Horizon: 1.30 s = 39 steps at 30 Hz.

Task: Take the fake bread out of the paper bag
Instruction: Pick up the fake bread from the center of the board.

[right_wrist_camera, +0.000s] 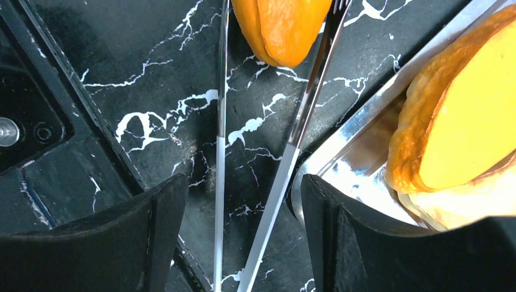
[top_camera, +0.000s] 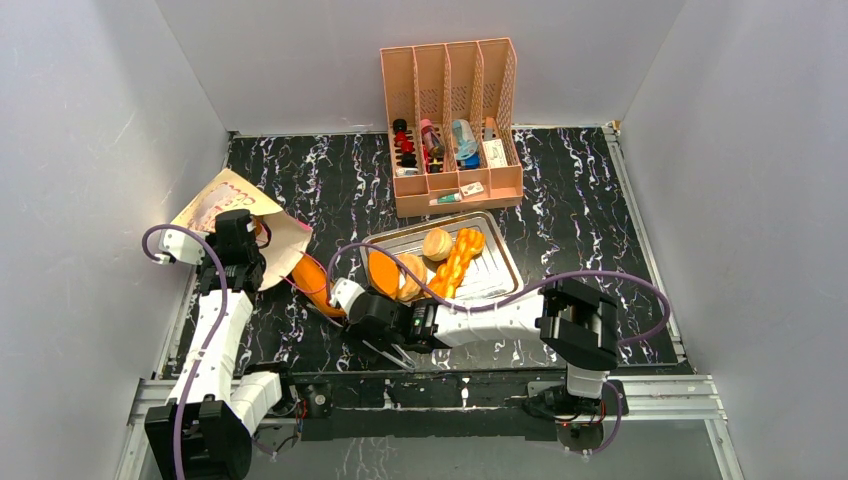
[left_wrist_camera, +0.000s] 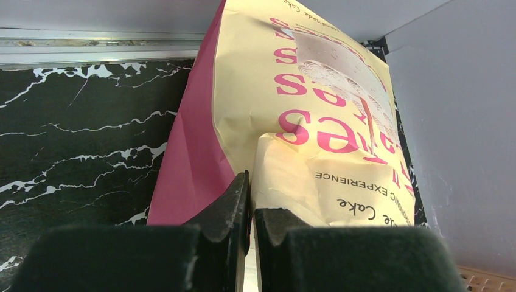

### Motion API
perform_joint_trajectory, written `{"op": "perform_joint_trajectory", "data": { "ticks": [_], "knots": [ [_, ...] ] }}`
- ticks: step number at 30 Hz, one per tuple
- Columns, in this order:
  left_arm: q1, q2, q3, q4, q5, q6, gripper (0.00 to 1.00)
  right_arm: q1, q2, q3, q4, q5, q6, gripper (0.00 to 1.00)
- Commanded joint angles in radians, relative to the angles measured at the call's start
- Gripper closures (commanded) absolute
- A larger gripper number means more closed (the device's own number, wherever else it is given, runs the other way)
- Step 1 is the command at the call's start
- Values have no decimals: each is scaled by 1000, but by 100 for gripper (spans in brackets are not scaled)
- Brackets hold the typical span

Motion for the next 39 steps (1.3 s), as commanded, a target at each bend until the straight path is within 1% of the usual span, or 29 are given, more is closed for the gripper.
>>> {"op": "perform_joint_trajectory", "data": {
  "ticks": [1,16,18,20,24,27,29,31,33,34,36,39],
  "knots": [
    [6,-20,13,-7,26,10,95,3,12,-7,93,-17,-12,33],
    [7,-33,13,-9,26,23,95,1,91,-43,158,8,-22,32],
    [8,-33,12,-7,26,25,95,1,96,-46,164,4,-22,34],
    [8,-34,11,-8,26,27,95,1,102,-49,168,-8,-25,38],
    [8,-36,8,-7,26,26,95,0,126,-47,174,-27,-23,50],
    [9,-39,6,-7,26,26,95,0,142,-44,180,-33,-14,63],
    [9,-41,9,-9,24,28,95,-2,145,-44,181,-32,-3,68],
    [9,-43,14,-12,20,32,95,-1,134,-50,180,-28,9,76],
    [11,-46,18,-16,17,33,94,0,110,-62,179,-25,22,79],
    [12,-47,20,-17,15,31,94,0,95,-66,177,-23,30,84],
    [12,-50,26,-24,14,26,94,1,67,-72,163,-21,42,90],
    [14,-51,33,-31,11,18,93,2,23,-87,132,-30,63,95]
  ]
}}
